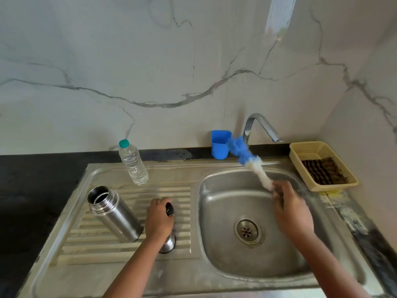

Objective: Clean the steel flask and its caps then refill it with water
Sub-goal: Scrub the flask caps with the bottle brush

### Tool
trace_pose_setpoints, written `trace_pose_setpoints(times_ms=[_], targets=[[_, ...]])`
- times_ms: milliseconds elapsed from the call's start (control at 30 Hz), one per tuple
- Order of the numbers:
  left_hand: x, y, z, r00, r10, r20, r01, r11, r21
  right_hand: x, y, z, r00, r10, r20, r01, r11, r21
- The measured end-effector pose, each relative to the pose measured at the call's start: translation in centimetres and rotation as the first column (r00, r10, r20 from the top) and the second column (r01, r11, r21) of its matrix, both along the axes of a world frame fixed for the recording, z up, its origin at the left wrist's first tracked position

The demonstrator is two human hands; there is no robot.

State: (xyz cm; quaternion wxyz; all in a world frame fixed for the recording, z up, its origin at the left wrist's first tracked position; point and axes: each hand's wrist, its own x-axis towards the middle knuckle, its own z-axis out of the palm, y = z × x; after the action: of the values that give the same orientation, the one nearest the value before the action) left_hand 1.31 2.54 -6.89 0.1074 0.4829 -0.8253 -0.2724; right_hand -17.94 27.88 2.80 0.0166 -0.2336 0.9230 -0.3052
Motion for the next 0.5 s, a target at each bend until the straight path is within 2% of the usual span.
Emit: trace_pose_setpoints(times_ms=[100,167,200,233,300,367,500], targets=[[-0.8,0.4,1.5,0.983,0.039,-0.178,-0.031,0.998,0.047,-3.1,-4.2,2.6,0.996,0.050,-0.070,-0.037,0.984,0.176],[-1.8,1.0,2.8,0.929,0.104,-0.355,-0.033,0.979,0.201,-4.5,-6.7,3.6,0.987,0.081,-0.140,-0.037,0.956,0.292],[-2.2,1.3,3.6,0.873,0.199,-0.445,-0.031,0.934,0.356,-5.0,-7.8,3.9,0.980,0.100,-0.174,-0.036,0.939,0.342],[-2.7,1.7,4.4,0.799,0.331,-0.503,-0.008,0.841,0.540,-5.5,-8.9,4.2,0.970,0.129,-0.205,-0.037,0.916,0.398],[-3.2,2.5,5.7,0.658,0.557,-0.506,0.113,0.592,0.798,-6.3,-10.8,4.7,0.942,0.199,-0.271,-0.028,0.849,0.527],[-3.5,3.0,6.2,0.588,0.660,-0.467,0.171,0.463,0.870,-7.2,-12.7,5.4,0.915,0.261,-0.308,-0.015,0.784,0.620],[-3.8,3.8,5.9,0.511,0.770,-0.383,0.188,0.335,0.923,-8.4,-15.4,6.2,0.897,0.327,-0.296,-0.026,0.709,0.705]])
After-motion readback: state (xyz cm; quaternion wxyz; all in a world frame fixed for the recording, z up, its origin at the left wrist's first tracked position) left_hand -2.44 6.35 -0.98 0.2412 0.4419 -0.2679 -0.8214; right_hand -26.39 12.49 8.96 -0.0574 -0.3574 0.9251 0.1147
